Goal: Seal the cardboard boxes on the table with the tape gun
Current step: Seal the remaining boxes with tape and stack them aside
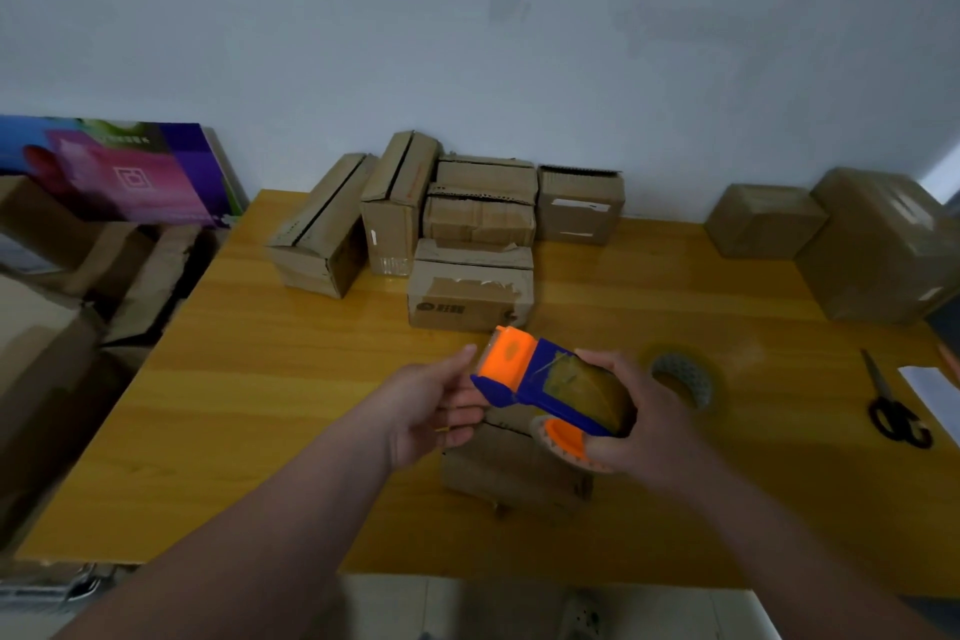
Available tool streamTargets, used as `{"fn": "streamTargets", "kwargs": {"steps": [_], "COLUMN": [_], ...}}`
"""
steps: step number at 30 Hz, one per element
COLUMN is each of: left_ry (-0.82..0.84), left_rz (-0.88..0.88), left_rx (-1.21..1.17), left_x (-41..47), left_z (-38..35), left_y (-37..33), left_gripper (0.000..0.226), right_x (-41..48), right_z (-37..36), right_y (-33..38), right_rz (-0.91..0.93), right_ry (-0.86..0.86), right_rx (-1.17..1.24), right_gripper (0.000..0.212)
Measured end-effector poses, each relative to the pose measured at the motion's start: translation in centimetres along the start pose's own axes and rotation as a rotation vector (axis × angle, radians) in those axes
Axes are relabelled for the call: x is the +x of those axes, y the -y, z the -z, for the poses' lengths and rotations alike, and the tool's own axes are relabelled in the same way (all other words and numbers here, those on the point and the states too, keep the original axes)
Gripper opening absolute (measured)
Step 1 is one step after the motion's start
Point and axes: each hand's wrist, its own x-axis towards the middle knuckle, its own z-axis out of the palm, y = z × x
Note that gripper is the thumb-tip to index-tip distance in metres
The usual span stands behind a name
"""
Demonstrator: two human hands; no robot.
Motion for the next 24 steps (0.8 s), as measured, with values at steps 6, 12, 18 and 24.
{"fn": "streamTargets", "kwargs": {"steps": [6,12,18,24], "left_ry": [-0.078,-0.302,-0.451,-0.588], "left_rz": [-0.063,-0.223,-0.265,-0.349], "left_rx": [-0.055,0.009,0.05,0.157], "left_x": [0.9,1.1,1.9,3.1], "left_z": [-0.4,1.4,2.0,2.4], "left_y": [0.3,0.9,3.3,5.0], "left_gripper": [0.01,0.005,0.014,0.027], "right_x": [-0.1,-0.3,0.1,1.1], "right_z": [0.0,2.3,2.3,1.1], "right_y": [0.6,2.1,1.8,0.9], "right_rz": [-0.002,0.112,0.058,0.061], "right_ry": [0.016,0.089,0.203,0.167], "right_rx": [-0.015,-0.176,-0.306,-0.404], "right_gripper": [0.074,0.072,0.072,0.079]}}
